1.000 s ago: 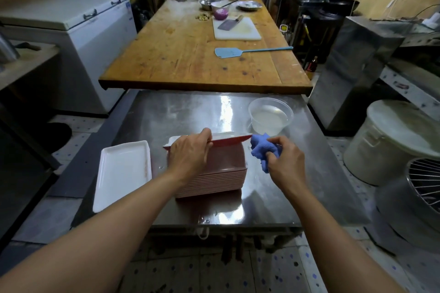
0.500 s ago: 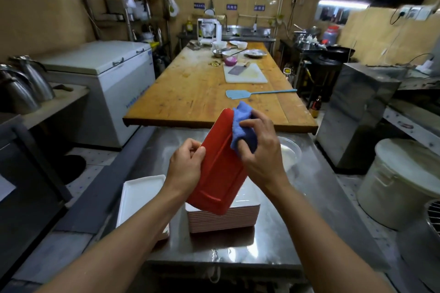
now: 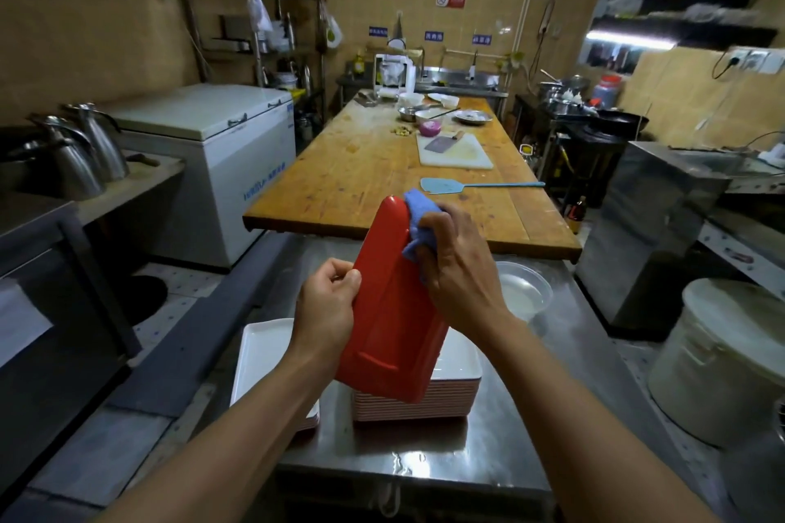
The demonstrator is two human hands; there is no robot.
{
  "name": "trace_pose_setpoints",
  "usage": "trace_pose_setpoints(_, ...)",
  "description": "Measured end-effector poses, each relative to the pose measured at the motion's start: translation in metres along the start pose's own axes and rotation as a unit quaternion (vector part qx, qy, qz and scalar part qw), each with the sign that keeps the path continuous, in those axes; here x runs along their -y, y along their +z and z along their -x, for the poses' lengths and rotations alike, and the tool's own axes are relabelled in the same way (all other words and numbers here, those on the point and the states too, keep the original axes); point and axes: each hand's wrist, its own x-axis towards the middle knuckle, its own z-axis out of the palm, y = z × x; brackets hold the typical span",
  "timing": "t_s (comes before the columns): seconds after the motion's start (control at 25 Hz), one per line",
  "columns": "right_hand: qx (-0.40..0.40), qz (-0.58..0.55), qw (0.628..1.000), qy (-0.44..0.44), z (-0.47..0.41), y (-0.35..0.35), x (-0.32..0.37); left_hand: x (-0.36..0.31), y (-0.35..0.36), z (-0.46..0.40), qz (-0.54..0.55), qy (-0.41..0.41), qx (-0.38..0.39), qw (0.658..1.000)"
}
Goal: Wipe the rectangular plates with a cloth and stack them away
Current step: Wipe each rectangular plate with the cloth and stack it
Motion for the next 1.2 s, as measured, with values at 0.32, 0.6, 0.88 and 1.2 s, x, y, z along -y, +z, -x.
trace_pose_setpoints(0.32, -0.054, -0.137, 0.965, 0.215, 0.007, -0.014, -0.009, -0.007, 0.013, -0.001, 0.049, -0.002, -0.009, 0.999)
trace_pose_setpoints(0.6, -0.037, -0.197, 0.934, 0.296, 0.039, -0.01, 0.009, -0.021, 0.037, -0.009, 0.129, -0.041, -0.067, 0.988)
trace_pose_setpoints(0.88, -0.04, -0.344, 0.866, 0.362, 0.041, -0.029, -0.003, -0.014, 0.049, -0.008, 0.144, -0.045, -0.034, 0.988)
trace_pose_setpoints(1.2, 0.006, -0.309, 0.889, 0.337, 0.028, -0.039, -0.017, -0.043, 0.004, -0.038, -0.059, 0.057, 0.07, 0.994)
